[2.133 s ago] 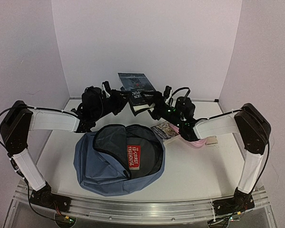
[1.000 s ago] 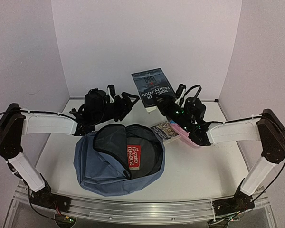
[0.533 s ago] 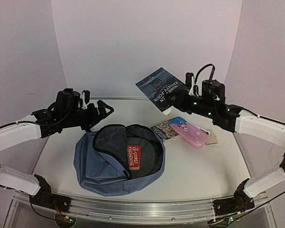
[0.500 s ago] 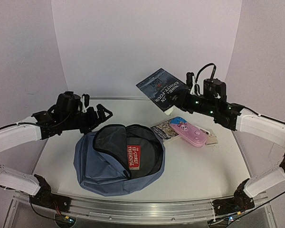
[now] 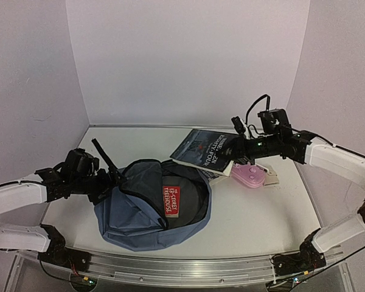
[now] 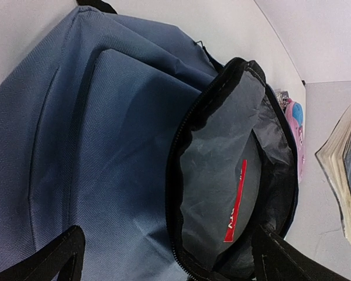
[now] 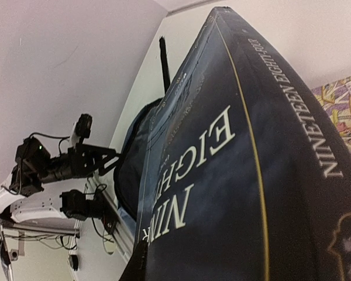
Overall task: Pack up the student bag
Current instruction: Place the book in the student bag.
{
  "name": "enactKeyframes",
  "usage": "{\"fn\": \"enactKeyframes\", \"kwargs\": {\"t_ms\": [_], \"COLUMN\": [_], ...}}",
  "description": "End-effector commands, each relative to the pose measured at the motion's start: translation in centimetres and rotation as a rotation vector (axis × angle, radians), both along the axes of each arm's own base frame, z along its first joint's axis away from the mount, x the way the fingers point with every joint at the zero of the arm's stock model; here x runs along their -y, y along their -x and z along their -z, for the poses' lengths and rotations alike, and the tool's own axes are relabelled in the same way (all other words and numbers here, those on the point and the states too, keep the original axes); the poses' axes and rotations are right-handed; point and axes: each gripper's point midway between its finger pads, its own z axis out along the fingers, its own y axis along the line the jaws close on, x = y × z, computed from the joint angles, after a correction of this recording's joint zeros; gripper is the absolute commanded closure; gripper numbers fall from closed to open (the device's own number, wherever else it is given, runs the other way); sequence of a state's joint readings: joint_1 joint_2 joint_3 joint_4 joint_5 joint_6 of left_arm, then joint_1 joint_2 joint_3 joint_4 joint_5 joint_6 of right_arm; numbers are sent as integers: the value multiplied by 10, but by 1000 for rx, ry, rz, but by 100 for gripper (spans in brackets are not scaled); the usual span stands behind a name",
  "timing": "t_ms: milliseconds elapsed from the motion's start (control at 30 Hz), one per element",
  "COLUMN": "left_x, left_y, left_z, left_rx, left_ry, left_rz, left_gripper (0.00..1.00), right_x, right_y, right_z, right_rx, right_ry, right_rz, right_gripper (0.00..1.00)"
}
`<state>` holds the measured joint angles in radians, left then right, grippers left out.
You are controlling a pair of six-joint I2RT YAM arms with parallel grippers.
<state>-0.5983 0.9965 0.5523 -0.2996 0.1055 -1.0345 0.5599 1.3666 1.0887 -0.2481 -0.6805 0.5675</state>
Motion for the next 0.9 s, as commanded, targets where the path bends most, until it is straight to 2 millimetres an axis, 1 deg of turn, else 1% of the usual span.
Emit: {"fn": "enactKeyframes", "kwargs": {"t_ms": [0, 67, 167, 267, 300, 367, 433, 467, 533, 600, 633, 700, 733, 767, 800, 867], "left_x": [18, 22, 28, 35, 37, 43, 46, 47, 47, 42, 39, 35, 34, 35, 35, 36], "left_y": [-8, -10, -13, -18, -18, -23, -25, -25, -27, -28, -28, -27, -24, -19, -14, -5], "left_z": [-10, -7, -4, -1, 3, 4, 8, 10, 9, 0, -10, -36, -52, -64, -72, -82], "left_rx": [38, 41, 37, 34, 18, 20, 8, 2, 11, 48, 85, 188, 252, 298, 333, 371], "left_ry": [97, 114, 134, 153, 152, 169, 170, 172, 168, 158, 158, 166, 178, 194, 207, 229], "left_rz": [28, 39, 47, 58, 60, 73, 76, 77, 75, 62, 57, 80, 106, 134, 162, 200], "left_gripper": [2, 7, 16, 20, 24, 34, 43, 50, 69, 95, 99, 100, 100, 100, 100, 100], "right_x": [-5, -6, -11, -17, -19, -21, -23, -24, -27, -31, -34, -38, -39, -42, -44, -50], "right_y": [22, 26, 33, 41, 43, 44, 45, 45, 45, 46, 48, 50, 50, 51, 51, 52], "right_z": [-42, -35, -23, -13, -10, -5, -1, 2, 8, 13, 16, 21, 24, 27, 29, 30], "right_rx": [129, 110, 92, 90, 88, 84, 79, 73, 65, 56, 50, 43, 38, 36, 33, 27], "right_ry": [-109, -99, -73, -45, -39, -27, -18, -15, -3, 6, 11, 21, 25, 24, 22, -2], "right_rz": [-118, -127, -149, -179, -189, -196, -199, -202, -205, -213, -221, -228, -232, -238, -244, -260], "right_gripper": [100, 100, 100, 100, 100, 100, 100, 100, 100, 100, 100, 100, 100, 100, 100, 100]}}
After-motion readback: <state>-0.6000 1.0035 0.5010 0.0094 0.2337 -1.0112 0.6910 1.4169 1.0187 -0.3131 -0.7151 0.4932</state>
